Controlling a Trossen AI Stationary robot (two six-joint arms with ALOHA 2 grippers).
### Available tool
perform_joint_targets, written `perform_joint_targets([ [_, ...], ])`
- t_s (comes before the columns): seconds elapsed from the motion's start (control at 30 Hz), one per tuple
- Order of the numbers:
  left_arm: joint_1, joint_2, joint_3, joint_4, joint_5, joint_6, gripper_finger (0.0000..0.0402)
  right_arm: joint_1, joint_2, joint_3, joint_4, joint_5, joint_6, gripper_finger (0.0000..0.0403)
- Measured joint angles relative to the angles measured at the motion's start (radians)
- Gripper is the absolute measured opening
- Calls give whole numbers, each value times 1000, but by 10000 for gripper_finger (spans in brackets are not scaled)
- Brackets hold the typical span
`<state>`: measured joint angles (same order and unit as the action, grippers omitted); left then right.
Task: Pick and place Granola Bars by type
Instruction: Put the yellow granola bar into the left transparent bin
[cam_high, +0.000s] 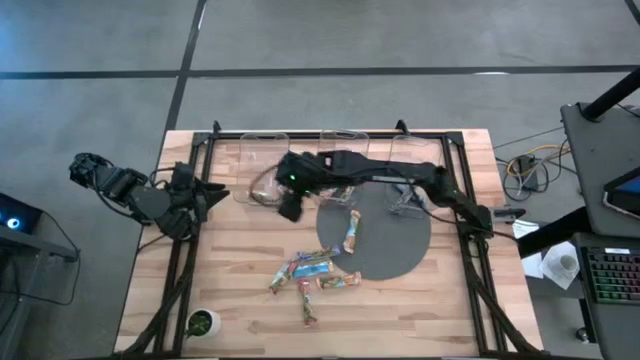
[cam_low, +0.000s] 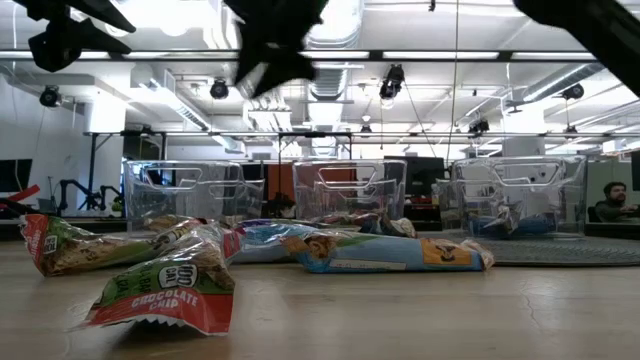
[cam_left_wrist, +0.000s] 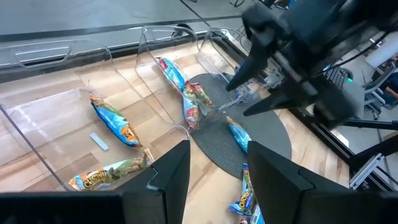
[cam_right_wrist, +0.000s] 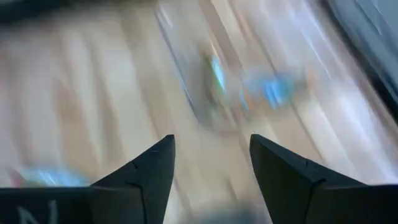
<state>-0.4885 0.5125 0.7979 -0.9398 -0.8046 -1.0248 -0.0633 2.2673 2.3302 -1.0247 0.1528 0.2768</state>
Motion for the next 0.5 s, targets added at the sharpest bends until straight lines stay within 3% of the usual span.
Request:
perform_joint_targets([
  [0.13, 0, 0, 0, 0, 0, 0, 142, 18, -4, -34, -286, 19, 225, 191],
  [0.27, 0, 0, -2, 0, 0, 0, 142, 71, -46, -93, -452, 34, 424, 187],
  [0.5, 0, 0, -2, -26, 7, 1, 142, 177, -116, -298, -481, -9, 673, 187],
])
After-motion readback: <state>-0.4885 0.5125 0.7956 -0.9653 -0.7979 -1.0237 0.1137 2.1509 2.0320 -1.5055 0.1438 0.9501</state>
